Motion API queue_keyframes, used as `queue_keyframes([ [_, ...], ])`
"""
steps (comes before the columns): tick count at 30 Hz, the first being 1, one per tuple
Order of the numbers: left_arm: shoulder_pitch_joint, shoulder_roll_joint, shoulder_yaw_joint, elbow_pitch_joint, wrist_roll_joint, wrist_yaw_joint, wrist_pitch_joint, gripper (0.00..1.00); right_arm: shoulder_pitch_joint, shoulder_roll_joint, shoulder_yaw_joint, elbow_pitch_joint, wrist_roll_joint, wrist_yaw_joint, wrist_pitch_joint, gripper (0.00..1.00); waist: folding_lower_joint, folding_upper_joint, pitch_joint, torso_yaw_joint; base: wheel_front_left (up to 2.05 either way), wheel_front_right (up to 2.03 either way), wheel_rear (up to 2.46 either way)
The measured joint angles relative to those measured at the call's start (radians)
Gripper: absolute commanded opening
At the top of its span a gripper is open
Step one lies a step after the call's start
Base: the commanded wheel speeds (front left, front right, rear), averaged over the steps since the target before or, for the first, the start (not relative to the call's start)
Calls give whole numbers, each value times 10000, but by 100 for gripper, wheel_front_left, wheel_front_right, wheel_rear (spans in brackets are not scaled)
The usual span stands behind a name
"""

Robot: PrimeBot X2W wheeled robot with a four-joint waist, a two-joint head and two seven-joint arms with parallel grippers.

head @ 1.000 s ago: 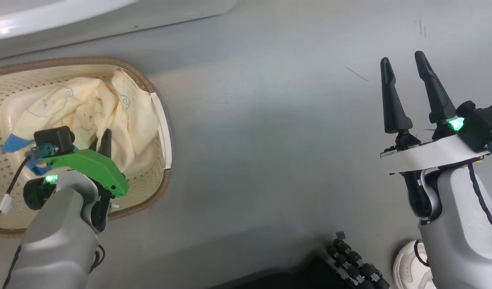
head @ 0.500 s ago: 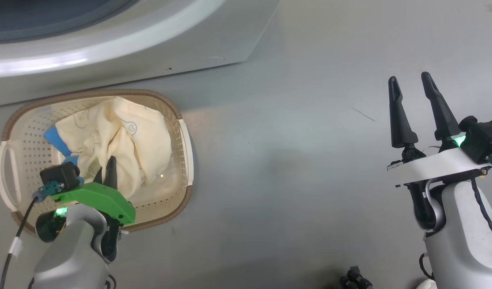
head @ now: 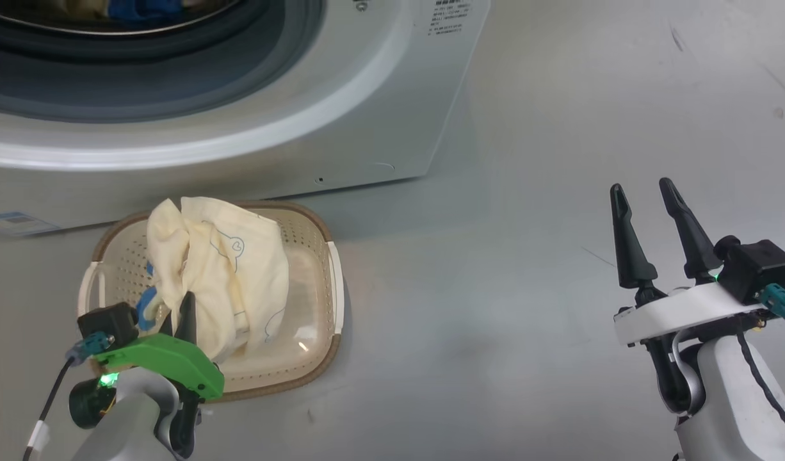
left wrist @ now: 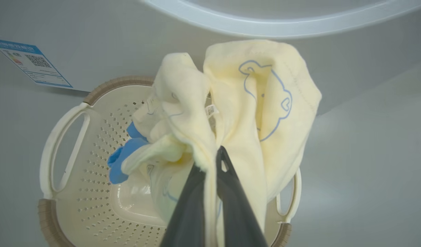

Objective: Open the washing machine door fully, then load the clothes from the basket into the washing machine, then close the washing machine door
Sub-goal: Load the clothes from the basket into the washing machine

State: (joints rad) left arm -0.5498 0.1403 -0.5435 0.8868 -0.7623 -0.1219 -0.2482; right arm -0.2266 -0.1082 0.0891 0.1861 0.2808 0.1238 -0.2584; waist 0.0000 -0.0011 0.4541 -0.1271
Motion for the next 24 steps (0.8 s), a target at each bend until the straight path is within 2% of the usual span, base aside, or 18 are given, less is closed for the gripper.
queue_keyframes([
  [10,734,-12,715,-1104,612,33,0,0,979,-148,-36,263,2,0,0,100,0,0,-1448,431,0,0,0],
  [24,2542,-63,1338,-2556,1273,466,0,0,2182,-230,81,378,17,0,0,100,0,0,-3346,961,0,0,0],
])
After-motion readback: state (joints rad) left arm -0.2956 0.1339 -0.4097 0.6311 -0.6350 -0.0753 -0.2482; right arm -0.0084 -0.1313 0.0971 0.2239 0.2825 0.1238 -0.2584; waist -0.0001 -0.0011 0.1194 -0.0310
